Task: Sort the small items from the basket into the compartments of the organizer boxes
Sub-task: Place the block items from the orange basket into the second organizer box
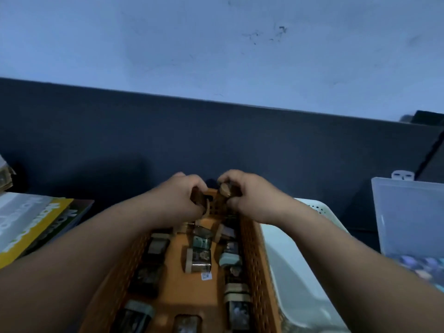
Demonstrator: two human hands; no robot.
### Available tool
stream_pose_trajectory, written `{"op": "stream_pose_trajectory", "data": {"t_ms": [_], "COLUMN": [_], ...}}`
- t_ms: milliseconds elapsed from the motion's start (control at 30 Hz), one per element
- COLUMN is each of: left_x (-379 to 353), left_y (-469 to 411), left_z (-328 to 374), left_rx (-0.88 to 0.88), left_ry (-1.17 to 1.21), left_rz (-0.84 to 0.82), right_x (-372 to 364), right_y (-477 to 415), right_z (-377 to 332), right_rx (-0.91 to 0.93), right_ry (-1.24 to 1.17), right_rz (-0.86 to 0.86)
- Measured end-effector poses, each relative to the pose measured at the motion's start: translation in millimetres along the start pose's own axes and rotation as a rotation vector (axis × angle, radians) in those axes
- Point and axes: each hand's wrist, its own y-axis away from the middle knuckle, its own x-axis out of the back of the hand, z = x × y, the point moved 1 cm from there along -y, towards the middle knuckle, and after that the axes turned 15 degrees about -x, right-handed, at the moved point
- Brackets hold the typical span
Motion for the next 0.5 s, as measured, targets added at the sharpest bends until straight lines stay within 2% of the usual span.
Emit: {"op": "stream_pose_trajectory", "data": {"t_ms": [200, 500], "left_x": [-15.0, -94.8], "left_y": [-6.5, -12.8], "left_z": [46.8, 178.7], "left_rx": [-0.051, -0.241], "left_ry": [0.129, 0.088], "left_rz": [0.104, 0.001], "right_x": [46.0, 114.7], "right_y": [51.0, 173.4], "right_z": [28.9, 119.0], "right_rx": [-0.063, -0.124], "right_ry": [-0.207, -0.422], "right_rz": [0.127, 0.207]}}
